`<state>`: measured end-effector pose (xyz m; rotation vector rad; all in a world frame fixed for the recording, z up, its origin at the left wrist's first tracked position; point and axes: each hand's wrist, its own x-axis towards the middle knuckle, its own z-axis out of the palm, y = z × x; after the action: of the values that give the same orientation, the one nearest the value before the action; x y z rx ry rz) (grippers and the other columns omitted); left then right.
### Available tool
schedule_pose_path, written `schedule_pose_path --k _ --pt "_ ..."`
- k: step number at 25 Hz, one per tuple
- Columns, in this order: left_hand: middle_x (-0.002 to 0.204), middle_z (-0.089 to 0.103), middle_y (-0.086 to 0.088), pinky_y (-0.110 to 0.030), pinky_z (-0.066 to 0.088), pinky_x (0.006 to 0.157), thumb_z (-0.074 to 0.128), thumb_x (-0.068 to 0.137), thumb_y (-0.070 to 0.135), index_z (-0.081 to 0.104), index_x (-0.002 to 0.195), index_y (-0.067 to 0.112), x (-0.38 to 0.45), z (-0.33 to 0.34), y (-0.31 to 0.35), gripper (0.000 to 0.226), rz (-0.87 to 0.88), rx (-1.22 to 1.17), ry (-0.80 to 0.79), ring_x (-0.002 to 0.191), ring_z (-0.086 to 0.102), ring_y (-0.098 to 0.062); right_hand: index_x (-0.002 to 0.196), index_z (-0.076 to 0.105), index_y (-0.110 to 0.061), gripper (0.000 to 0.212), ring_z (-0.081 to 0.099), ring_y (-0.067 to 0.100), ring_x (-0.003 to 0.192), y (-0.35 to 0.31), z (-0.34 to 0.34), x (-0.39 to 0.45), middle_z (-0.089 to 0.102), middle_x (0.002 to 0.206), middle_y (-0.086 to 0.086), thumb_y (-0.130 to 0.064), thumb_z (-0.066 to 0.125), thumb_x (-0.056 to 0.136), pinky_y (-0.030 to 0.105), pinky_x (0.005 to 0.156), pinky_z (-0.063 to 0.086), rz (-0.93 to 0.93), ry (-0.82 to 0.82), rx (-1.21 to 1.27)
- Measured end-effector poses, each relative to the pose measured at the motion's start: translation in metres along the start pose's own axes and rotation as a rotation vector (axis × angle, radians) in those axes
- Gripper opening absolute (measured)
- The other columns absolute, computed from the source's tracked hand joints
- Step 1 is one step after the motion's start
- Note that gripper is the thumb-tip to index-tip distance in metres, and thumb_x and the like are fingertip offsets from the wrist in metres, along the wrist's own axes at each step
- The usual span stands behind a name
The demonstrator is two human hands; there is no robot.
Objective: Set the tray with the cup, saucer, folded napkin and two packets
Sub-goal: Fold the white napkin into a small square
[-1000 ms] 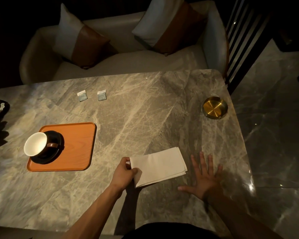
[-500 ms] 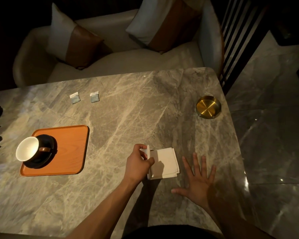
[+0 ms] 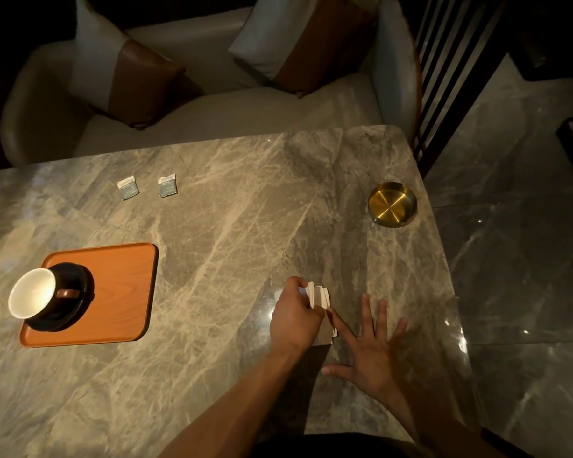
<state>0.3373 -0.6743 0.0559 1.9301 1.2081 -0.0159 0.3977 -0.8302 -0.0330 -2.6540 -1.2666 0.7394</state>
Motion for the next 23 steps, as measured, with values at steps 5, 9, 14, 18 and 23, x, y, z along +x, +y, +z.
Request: schedule_pose_path --k 5,9,14,18,23 --pt "0.094 0.068 0.005 -0.031 0.052 0.068 0.067 0.082 0.013 0.047 0.110 0.022 0.003 0.018 0.000 0.035 -0.008 -0.039 -0.079 0.082 0.066 -0.013 0.149 0.010 -0.051 0.107 -0.012 0.051 0.145 0.003 0.000 0.000 -0.007 0.162 0.020 -0.100 0.035 0.058 0.084 0.100 0.003 -0.017 0.002 -0.040" --pt "0.104 0.066 -0.005 -0.038 0.053 0.080 0.065 0.087 0.015 0.046 0.120 0.019 0.004 0.028 -0.005 0.038 -0.004 0.006 -0.086 0.091 0.065 -0.020 0.150 0.012 -0.049 0.108 -0.011 0.052 0.144 0.004 0.000 -0.001 -0.008 0.162 0.020 -0.097 0.040 0.058 0.085 0.099 0.006 -0.028 0.000 -0.037" --pt "0.108 0.067 -0.006 -0.036 0.052 0.084 0.064 0.090 0.014 0.045 0.131 0.021 0.005 0.034 -0.011 0.046 -0.013 -0.036 -0.077 0.096 0.065 -0.020 0.150 0.014 -0.049 0.107 -0.009 0.053 0.144 0.006 0.002 0.002 -0.006 0.163 0.020 -0.101 0.031 0.058 0.085 0.099 0.006 -0.012 -0.031 -0.030" --pt "0.104 0.066 -0.004 -0.033 0.053 0.083 0.063 0.092 0.018 0.049 0.129 0.021 0.006 0.036 -0.015 0.040 -0.017 -0.069 -0.074 0.091 0.065 -0.015 0.150 0.013 -0.049 0.108 -0.011 0.053 0.144 0.008 0.004 0.002 -0.007 0.162 0.020 -0.101 0.031 0.058 0.085 0.097 0.014 -0.026 -0.030 -0.047" --pt "0.115 0.056 -0.001 -0.039 0.054 0.081 0.055 0.092 0.025 0.059 0.122 0.021 -0.002 0.025 -0.040 0.031 0.292 0.330 -0.147 0.099 0.059 -0.020 0.149 0.009 -0.052 0.107 -0.015 0.050 0.145 0.005 0.001 -0.001 -0.012 0.163 0.017 -0.101 0.034 0.058 0.077 0.104 -0.001 -0.028 0.004 -0.037"
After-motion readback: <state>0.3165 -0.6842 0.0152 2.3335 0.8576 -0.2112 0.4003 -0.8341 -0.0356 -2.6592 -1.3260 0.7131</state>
